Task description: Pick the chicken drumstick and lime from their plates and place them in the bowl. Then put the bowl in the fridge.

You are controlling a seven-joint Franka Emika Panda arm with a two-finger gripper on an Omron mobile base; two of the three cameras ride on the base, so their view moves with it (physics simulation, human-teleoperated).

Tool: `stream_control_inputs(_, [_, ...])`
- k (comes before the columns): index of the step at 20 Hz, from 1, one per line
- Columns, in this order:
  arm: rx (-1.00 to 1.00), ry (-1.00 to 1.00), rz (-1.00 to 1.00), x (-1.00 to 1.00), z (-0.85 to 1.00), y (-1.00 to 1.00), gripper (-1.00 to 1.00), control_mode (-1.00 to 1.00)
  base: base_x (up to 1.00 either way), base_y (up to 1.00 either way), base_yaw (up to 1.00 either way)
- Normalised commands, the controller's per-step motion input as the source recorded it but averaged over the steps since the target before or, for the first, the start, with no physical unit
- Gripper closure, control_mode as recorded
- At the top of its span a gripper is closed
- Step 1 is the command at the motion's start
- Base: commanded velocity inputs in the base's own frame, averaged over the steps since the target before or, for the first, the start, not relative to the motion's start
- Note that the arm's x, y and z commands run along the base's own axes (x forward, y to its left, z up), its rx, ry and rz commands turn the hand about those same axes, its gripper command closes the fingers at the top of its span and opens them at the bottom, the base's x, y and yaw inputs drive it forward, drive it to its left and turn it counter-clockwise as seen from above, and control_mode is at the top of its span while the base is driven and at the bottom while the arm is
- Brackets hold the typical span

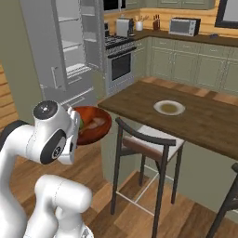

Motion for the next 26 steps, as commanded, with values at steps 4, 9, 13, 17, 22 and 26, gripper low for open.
stream_control_inputs(4, [0.00,0.00,0.00,0.00,0.00,0.00,1.00,1.00,0.59,1.00,-0.35])
stream_control_inputs(9, [0.00,0.00,0.00,0.00,0.00,0.00,1.00,1.00,0.61,1.00,-0.50])
stream_control_inputs(13, [0.00,0.00,0.00,0.00,0.00,0.00,1.00,1.00,0.48,1.00,-0.49])
stream_control_inputs(17, [0.00,0.00,0.00,0.00,0.00,0.00,1.00,1.00,0.32,1.00,-0.44])
stream_control_inputs(22, [0.00,0.00,0.00,0.00,0.00,0.00,1.00,1.00,0.27,1.00,-0.34])
stream_control_inputs(26, [0.00,0.00,0.00,0.00,0.00,0.00,1.00,1.00,0.34,0.89,0.03])
